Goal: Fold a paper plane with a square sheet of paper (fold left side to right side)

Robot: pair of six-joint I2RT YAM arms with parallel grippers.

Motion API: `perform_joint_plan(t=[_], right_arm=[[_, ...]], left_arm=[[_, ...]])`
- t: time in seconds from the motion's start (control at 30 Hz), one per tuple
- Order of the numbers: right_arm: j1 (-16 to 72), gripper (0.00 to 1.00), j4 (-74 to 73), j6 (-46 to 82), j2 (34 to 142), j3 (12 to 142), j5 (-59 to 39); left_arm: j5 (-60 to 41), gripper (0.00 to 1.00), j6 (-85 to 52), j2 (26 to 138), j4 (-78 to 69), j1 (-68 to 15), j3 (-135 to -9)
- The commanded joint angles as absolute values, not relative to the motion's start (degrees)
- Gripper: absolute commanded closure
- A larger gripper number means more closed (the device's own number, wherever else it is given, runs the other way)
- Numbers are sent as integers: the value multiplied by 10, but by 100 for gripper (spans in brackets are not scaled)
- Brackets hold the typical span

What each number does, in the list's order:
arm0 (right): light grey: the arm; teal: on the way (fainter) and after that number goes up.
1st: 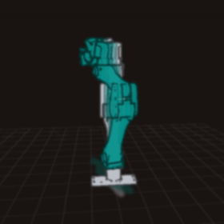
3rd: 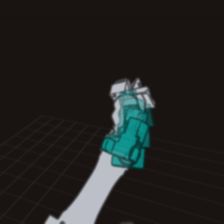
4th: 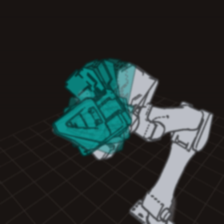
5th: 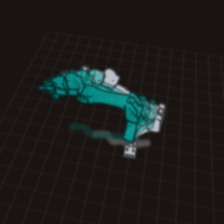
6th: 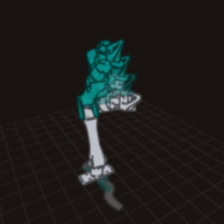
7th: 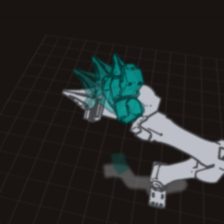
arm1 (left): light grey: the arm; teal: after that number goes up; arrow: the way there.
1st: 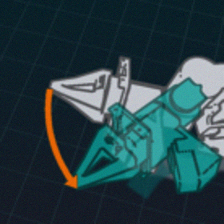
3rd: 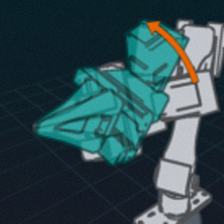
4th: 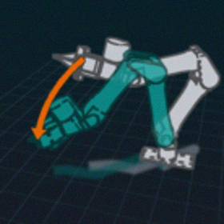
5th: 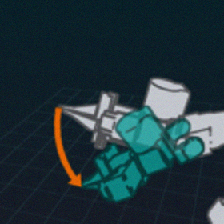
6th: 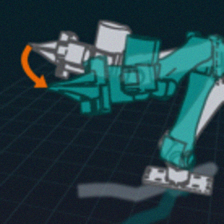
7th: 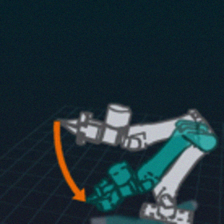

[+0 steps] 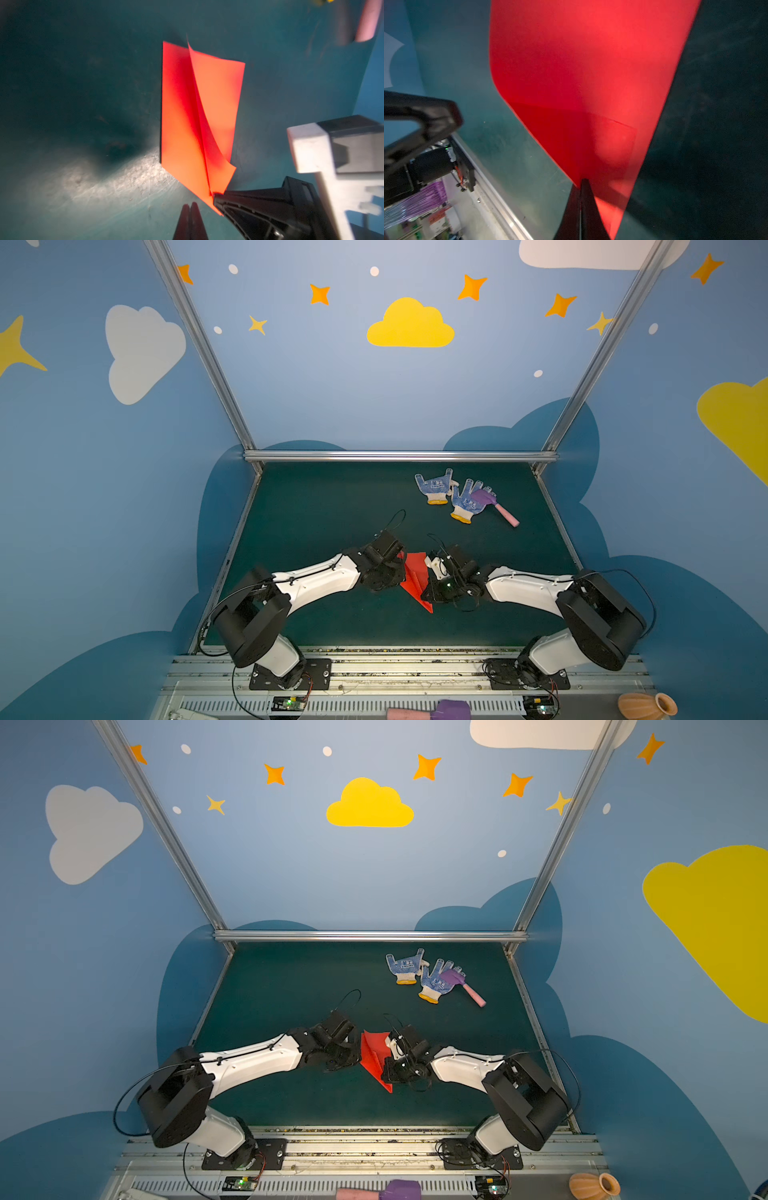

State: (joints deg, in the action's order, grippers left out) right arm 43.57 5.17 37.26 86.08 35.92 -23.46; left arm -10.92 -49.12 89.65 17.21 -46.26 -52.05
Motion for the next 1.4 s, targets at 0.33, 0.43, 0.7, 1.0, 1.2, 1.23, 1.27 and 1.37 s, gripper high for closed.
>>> perform_joint_plan(t=[0.33,0.43,0.7,1.0,1.2,1.23,1.27,1.37], right_arm=[[411,100,24,388,880,340,-303],[410,100,36,380,876,344,-291],[411,94,95,341,867,375,-250],[432,77,145,311,864,407,-194],[469,72,188,287,860,429,-126],[477,72,197,284,860,435,-112],[485,72,205,280,862,439,-98],[505,72,222,271,869,450,-67]], left_arm=[[-154,96,-447,1003,120,-475,-567],[-159,96,-450,1020,113,-475,-566],[-160,96,-461,1038,101,-477,-550],[-163,97,-469,1056,115,-477,-555],[-165,97,-469,1059,123,-476,-558],[-165,97,-469,1058,124,-477,-558],[-166,97,-469,1058,125,-477,-558],[-166,96,-470,1059,126,-477,-559]])
